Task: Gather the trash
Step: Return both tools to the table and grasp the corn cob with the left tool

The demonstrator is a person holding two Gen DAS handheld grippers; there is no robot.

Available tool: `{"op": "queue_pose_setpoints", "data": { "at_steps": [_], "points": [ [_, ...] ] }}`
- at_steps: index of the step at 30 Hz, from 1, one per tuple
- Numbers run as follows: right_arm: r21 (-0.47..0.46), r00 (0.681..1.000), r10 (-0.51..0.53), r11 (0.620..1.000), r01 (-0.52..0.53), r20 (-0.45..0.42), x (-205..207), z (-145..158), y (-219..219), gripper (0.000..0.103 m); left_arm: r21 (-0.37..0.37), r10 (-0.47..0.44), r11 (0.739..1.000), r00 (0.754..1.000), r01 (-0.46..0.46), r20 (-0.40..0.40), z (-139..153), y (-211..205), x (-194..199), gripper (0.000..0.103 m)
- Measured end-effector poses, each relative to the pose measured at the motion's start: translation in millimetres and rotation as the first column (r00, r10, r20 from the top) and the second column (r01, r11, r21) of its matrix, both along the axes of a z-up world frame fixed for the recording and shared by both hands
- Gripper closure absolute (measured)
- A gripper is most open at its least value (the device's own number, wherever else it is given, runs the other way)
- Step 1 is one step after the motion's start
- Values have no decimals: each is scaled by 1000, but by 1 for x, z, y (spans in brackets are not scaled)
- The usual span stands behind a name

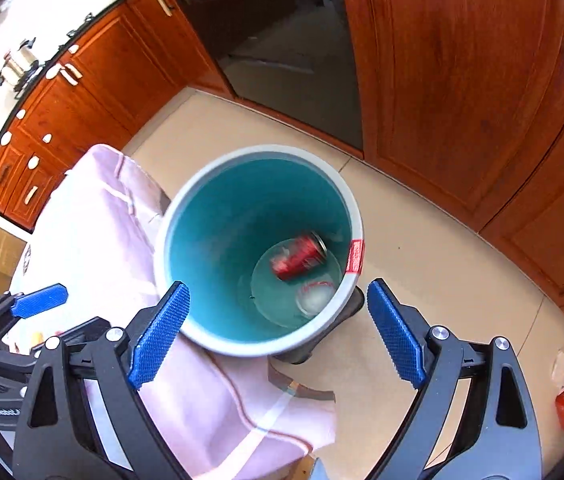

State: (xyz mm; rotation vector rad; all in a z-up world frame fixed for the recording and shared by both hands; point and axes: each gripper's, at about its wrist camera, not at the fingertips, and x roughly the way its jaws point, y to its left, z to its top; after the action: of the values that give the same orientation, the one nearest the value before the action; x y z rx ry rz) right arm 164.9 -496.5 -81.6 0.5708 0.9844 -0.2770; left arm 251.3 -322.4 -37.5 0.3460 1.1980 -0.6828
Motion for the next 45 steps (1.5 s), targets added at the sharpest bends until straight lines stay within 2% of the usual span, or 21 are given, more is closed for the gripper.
{"op": "queue_pose_setpoints", "data": {
  "at_steps": [6, 12, 18, 24, 27, 32, 41, 45],
  "points": [
    [2, 995, 74, 997, -75, 60, -30, 33, 41, 13, -3, 47, 999, 995, -47, 83, 36, 69, -26, 4],
    [-14, 979, 189, 982, -189, 73, -46, 53, 99, 13, 7, 139, 990, 981, -142, 136, 49, 154, -50, 4],
    [-53, 952, 299, 954, -296, 63, -53, 66, 156, 13, 0, 245, 968, 951, -250, 190, 60, 242, -83, 4],
    [-82, 918, 394, 917, -391, 34, -55, 63, 207, 13, -17, 335, 940, 914, -340, 229, 49, 310, -107, 4],
    [-77, 904, 428, 901, -426, 8, -55, 56, 225, 13, -6, 323, 944, 919, -330, 226, 34, 323, -120, 4],
    [-72, 894, 448, 891, -449, -35, -50, 41, 239, 13, 43, 281, 953, 930, -299, 239, 5, 323, -136, 4],
    [-62, 888, 455, 887, -458, -63, -37, 33, 249, 13, -31, 276, 961, 948, -274, 158, -14, 334, -130, 4],
    [-67, 878, 475, 876, -478, -55, -29, 36, 260, 13, -18, 239, 971, 961, -239, 136, -24, 330, -131, 5]
  ]
}}
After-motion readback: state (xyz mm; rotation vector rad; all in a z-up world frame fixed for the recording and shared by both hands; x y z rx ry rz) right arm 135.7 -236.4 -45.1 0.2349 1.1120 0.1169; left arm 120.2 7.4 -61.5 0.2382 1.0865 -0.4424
